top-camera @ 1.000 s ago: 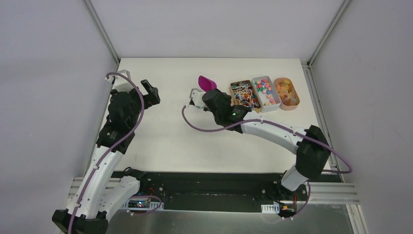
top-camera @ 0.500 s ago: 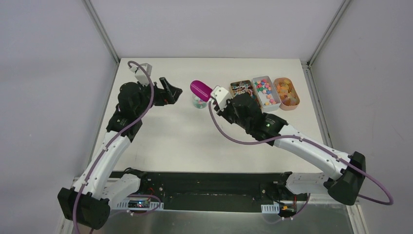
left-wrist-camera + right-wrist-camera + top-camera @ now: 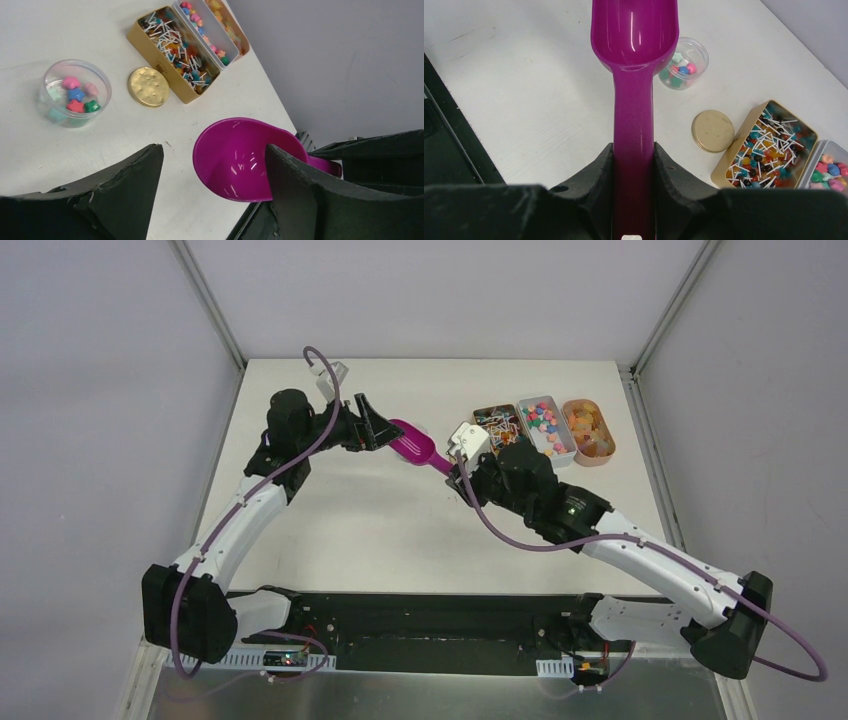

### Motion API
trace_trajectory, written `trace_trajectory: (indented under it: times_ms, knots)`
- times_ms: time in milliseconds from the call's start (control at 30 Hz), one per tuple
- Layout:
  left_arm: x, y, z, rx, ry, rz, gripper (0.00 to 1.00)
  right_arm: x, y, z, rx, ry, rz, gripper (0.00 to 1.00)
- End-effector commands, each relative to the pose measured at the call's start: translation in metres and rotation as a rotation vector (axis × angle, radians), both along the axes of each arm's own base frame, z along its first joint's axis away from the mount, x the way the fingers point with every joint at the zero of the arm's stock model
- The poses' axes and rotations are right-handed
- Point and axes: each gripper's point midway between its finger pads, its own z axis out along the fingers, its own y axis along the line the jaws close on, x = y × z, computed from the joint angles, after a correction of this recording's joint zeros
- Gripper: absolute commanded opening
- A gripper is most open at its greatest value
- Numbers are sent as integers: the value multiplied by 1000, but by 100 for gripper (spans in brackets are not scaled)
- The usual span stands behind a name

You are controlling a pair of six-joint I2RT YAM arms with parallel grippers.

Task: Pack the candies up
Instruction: Adjust the spatula.

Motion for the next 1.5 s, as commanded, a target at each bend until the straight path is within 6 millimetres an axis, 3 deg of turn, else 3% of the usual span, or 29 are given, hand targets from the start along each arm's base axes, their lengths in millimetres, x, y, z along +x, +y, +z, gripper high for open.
trace_trajectory:
  times_ms: [0,133,300,367,467,767,1033,1467]
  knots:
    - [-5,-13,22,-75,-38,-84,74,-6,5,34,122,-38,29,0]
    - [-7,-20,18,-114,39,-114,66,-7,6,41,140,-50,41,0]
    - [-13,-27,11,-168,160,-161,23,-2,5,54,179,-105,30,5]
    - [-14,-28,12,-190,193,-155,10,-2,4,57,192,-117,36,10]
    - [-18,-28,18,-231,221,-158,0,-7,5,59,246,-136,60,22]
    - [-28,-30,27,-356,350,-154,0,-31,-2,79,425,-253,145,42]
    - [-30,-29,28,-444,420,-136,0,-38,-3,78,431,-295,187,41]
    - [-31,-29,28,-485,459,-126,0,-31,-15,61,355,-310,135,44]
